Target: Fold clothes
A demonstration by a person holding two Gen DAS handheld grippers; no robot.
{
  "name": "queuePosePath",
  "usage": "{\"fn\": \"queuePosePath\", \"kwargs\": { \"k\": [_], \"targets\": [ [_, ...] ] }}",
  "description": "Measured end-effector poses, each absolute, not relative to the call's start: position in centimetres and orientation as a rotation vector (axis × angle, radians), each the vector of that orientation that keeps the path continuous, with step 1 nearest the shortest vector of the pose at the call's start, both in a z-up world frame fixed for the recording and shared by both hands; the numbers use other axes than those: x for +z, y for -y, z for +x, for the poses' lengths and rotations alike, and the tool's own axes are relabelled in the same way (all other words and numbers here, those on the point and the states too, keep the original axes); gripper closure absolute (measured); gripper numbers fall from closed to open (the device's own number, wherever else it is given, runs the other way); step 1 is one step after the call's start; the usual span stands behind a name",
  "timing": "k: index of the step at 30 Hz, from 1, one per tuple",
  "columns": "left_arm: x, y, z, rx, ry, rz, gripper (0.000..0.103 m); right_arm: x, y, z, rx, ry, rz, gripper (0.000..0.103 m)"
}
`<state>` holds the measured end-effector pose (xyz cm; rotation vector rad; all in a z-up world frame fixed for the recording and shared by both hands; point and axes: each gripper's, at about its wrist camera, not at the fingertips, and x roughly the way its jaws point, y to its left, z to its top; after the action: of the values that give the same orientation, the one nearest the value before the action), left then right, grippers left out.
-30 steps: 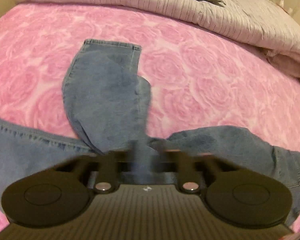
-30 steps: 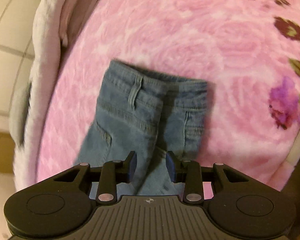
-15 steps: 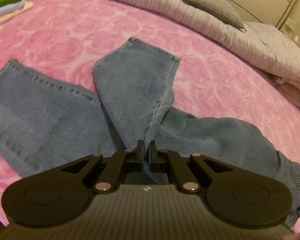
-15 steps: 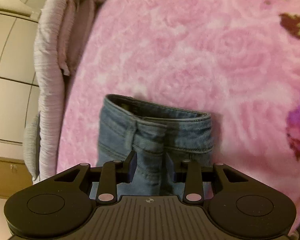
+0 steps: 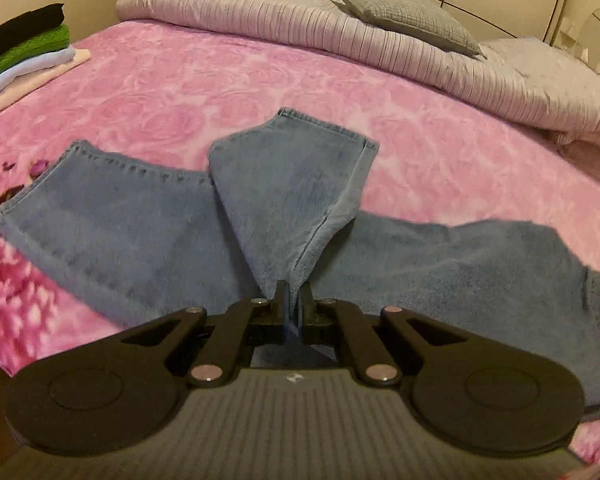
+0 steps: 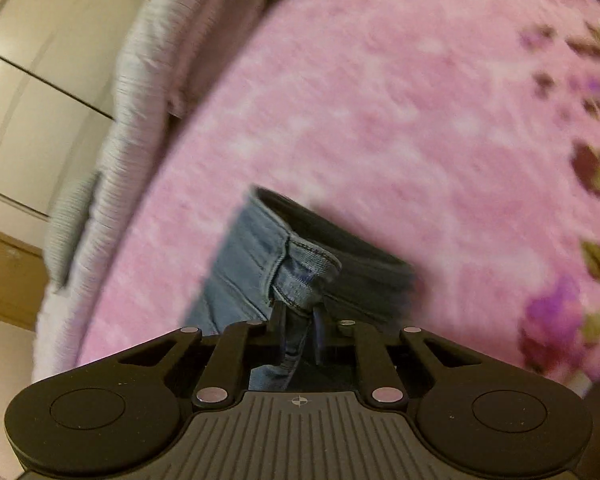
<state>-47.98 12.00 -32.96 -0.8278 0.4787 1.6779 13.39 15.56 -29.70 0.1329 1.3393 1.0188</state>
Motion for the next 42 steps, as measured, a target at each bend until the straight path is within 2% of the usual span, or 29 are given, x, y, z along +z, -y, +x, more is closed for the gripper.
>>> {"fn": "queuePosePath", "kwargs": {
  "k": [6, 10, 13, 15, 17, 18, 19, 23, 32, 42],
  "targets": [
    [-32.9, -10.8, -47.8, 1.703, -0.459, -0.812, 0.101, -29.6, -14.6, 12.9, 1.018, -1.294, 0.101, 0.091],
    [-34.3, -11.2, -47.8, 1.702, -0.514, -0.849, 0.101, -29.6, -14.8, 12.7, 1.015, -1.276, 0.065, 0.091],
    [-35.5, -11.6, -47.7, 1.701, -0.570, -0.908, 0.093, -31.3, -16.0, 12.9, 0.979, -1.321, -0.059, 0.090],
    [-34.4, -10.9, -47.7, 1.721, -0.551, -0.903, 0.090, -31.0, -16.4, 12.7, 0.973, -1.314, -0.099, 0.089],
    [-33.1, -10.0, -48.0, 1.729, -0.541, -0.917, 0.089, -29.7, -16.3, 12.2, 0.962, -1.266, -0.153, 0.069],
    [-32.4, -9.5, -48.2, 1.735, -0.544, -0.930, 0.088, -28.8, -16.1, 11.7, 0.958, -1.231, -0.179, 0.052],
    [-31.7, -9.1, -48.5, 1.740, -0.547, -0.944, 0.088, -28.0, -15.9, 11.2, 0.956, -1.198, -0.200, 0.046],
    [-29.7, -8.7, -49.6, 1.740, -0.605, -0.953, 0.088, -26.5, -16.0, 7.7, 1.104, -1.231, -0.246, 0.046],
    [-28.9, -12.9, -54.8, 1.688, -0.731, -0.987, 0.088, -29.1, -20.9, -6.5, 1.371, -1.464, -0.336, 0.046],
    [-31.8, -20.3, -65.0, 1.537, -0.820, -1.035, 0.088, -29.4, -25.9, -22.0, 1.462, -1.414, -0.395, 0.046]
  ]
}}
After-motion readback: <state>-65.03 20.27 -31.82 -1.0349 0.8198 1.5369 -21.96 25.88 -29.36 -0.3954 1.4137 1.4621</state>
